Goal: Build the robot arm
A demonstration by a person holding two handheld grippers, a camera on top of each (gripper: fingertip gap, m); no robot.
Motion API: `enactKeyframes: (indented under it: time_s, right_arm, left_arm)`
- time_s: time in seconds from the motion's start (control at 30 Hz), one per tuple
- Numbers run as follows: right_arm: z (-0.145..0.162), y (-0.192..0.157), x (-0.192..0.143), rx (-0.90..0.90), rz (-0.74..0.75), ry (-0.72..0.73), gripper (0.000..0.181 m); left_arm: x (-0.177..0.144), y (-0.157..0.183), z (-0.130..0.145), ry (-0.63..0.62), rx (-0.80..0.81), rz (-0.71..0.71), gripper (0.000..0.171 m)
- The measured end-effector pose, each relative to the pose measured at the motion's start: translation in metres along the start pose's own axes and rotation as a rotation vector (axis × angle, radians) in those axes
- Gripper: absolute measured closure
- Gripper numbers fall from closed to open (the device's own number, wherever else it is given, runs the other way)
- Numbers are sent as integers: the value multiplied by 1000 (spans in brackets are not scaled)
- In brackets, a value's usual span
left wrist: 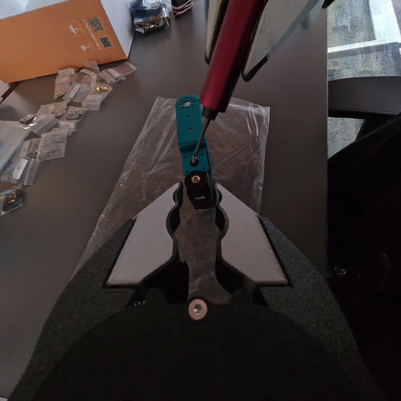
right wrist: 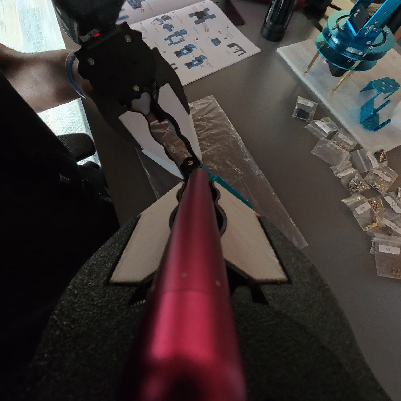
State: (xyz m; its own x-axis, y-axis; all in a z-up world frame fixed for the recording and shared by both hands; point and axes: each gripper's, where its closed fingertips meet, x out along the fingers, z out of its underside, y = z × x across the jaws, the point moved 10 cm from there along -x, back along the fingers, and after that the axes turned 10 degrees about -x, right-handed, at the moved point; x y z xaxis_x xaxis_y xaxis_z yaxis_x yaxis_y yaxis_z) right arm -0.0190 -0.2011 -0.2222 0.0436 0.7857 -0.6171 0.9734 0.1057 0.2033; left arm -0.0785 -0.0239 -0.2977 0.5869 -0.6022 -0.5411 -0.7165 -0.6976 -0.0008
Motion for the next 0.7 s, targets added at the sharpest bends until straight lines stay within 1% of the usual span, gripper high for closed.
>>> enactKeyframes:
  time_s: [0.1, 0.27, 0.7]
  right_arm:
    - [-6, 5, 4, -4, -31, -17, 159]
    - [-14, 11, 4, -17, -67, -55, 159]
    - [-20, 12, 5, -41, -72, -99, 159]
  left_arm:
    - [2, 1, 2, -4, 12, -8, 149]
    - [2, 3, 3, 12, 28, -37, 150]
    - [2, 5, 2, 26, 66, -65, 150]
